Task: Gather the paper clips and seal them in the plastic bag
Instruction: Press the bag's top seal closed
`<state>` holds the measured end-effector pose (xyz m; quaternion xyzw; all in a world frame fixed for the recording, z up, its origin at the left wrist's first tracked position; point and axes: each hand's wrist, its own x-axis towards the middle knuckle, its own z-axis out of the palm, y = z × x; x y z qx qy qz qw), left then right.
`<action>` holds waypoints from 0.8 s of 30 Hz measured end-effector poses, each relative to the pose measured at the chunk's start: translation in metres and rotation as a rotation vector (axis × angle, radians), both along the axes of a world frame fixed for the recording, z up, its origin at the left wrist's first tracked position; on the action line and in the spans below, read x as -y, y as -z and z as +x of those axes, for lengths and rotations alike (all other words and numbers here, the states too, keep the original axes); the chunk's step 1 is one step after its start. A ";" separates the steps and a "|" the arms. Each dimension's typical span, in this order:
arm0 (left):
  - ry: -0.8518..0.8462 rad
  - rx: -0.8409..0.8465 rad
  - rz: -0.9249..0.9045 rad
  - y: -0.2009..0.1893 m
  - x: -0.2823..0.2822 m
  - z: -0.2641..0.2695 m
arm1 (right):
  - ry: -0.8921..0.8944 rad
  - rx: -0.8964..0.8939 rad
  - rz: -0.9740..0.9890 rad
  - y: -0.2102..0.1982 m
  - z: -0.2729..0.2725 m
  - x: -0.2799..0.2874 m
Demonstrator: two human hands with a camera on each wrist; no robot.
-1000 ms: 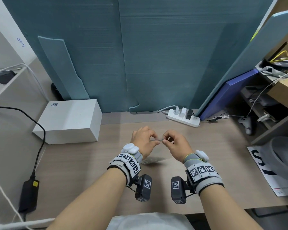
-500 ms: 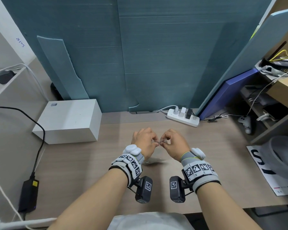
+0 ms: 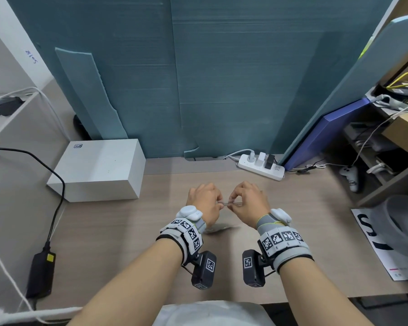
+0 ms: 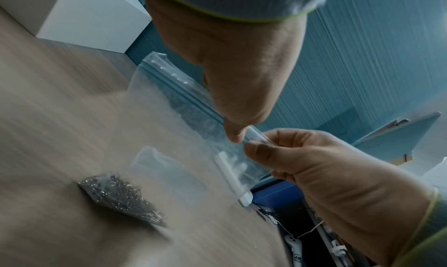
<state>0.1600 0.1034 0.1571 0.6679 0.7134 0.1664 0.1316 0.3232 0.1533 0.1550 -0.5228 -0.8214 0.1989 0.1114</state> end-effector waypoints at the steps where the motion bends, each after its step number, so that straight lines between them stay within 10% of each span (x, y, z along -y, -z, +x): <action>1: 0.004 -0.008 0.001 0.000 0.000 0.002 | -0.014 0.019 0.004 -0.002 -0.003 0.000; 24: -0.047 -0.023 -0.030 0.000 0.000 -0.011 | -0.072 0.192 0.076 -0.012 -0.015 -0.006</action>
